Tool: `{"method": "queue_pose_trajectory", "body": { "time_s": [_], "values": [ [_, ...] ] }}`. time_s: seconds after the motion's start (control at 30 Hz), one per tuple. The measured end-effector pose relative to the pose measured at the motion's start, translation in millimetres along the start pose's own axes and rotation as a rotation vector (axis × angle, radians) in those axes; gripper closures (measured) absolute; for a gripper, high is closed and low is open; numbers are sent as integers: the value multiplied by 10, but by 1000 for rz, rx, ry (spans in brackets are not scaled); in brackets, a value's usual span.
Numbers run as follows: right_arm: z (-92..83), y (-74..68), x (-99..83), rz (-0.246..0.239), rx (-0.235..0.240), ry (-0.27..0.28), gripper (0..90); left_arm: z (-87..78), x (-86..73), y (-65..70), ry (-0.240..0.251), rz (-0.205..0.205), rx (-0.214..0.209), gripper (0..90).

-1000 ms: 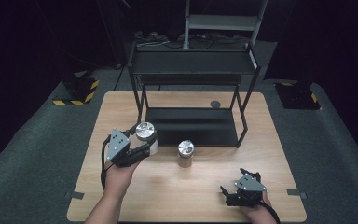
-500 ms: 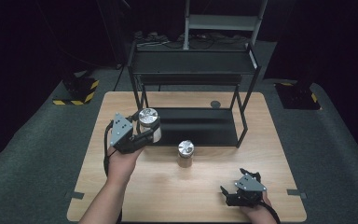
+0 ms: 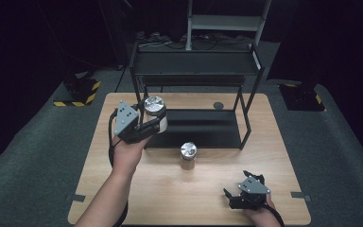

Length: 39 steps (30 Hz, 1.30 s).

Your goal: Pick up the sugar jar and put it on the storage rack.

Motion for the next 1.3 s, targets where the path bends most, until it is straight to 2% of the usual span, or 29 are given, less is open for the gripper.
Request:
{"method": "queue_pose_trajectory", "body": {
  "time_s": [0.67, 0.97, 1.3],
  "values": [
    [-4, -4, -4, -7, 0, 3, 4, 235, 352, -13, 43, -4, 21, 343],
    [-1, -2, -1, -5, 4, 1, 3, 334, 563, -34, 67, 10, 40, 344],
    [-3, -4, -2, -8, 5, 2, 4, 467, 772, -40, 91, 9, 52, 344]
  ]
}}
Point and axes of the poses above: each handheld gripper's, and its own axes: z roughly forward along the jaws, x roughly out of its top, y roughly to its right, the point moved 9 cm from there along z, roughly forward along the jaws, and after that the axes turned 4 degrees about x, right-handed, at the moved point
